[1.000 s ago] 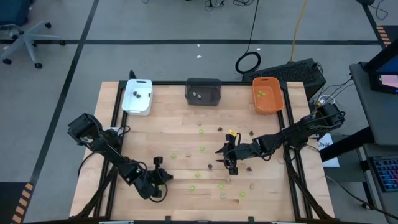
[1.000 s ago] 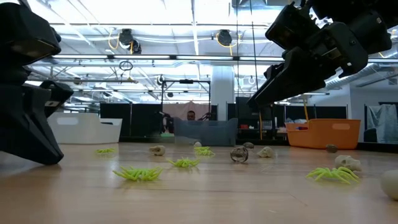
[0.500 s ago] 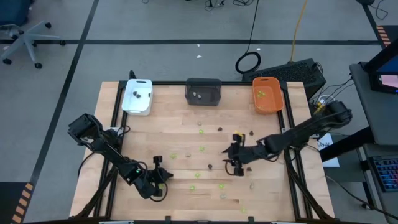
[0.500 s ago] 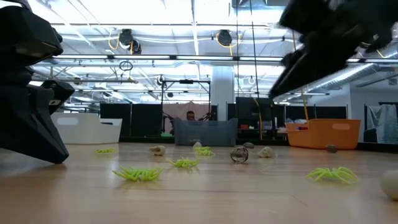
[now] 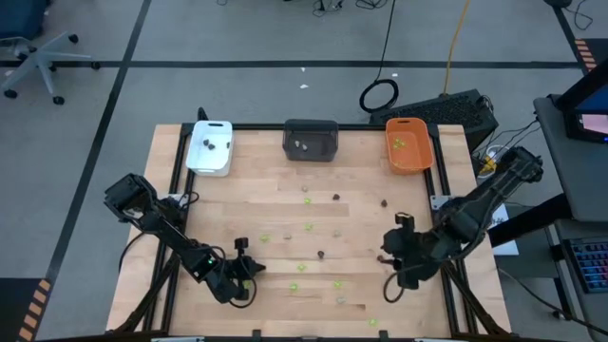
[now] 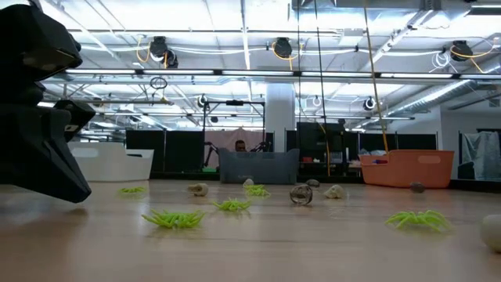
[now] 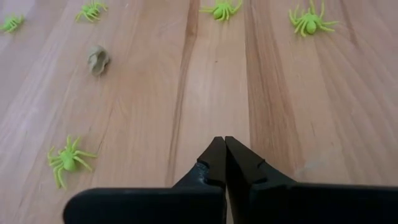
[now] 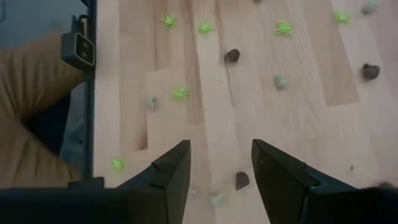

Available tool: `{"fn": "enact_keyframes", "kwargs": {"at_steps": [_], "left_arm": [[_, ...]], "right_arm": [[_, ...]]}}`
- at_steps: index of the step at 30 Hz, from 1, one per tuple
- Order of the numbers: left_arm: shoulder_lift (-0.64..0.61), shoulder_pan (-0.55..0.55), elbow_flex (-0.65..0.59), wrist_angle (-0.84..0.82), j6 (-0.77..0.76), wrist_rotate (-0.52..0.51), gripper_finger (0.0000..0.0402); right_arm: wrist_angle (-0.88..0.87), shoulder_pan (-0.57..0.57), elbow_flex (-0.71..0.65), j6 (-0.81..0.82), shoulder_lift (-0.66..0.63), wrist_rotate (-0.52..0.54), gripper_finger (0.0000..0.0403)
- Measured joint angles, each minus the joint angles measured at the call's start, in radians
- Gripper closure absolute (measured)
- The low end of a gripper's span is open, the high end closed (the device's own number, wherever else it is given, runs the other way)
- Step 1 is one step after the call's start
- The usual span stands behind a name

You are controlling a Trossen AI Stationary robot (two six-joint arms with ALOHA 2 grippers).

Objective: Sort Halloween decoration
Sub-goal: Put the white toy skull into the black bin

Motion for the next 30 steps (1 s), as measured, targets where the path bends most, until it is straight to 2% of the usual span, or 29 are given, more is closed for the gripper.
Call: {"fn": "enact_keyframes", "kwargs": {"at_steps": [8, 18, 24, 30], "left_arm": [[0.000, -0.001, 0.000, 0.006, 0.002, 0.001, 0.0401], [0.000, -0.001, 0.002, 0.020, -0.006, 0.004, 0.0401], [0.000, -0.001, 0.002, 0.033, -0.006, 0.007, 0.0401], [-0.001, -0.001, 0.002, 0.033, -0.006, 0.007, 0.0401]], "right_arm": [[-0.030, 0.075, -0.004, 0.154, 0.104, -0.008, 0.0248], [-0.034, 0.144, -0.004, 0.288, 0.267, -0.160, 0.0248], [-0.070, 0.203, -0.004, 0.311, 0.354, -0.125, 0.0248], [-0.153, 0.203, -0.005, 0.491, 0.457, -0.032, 0.0243]]}}
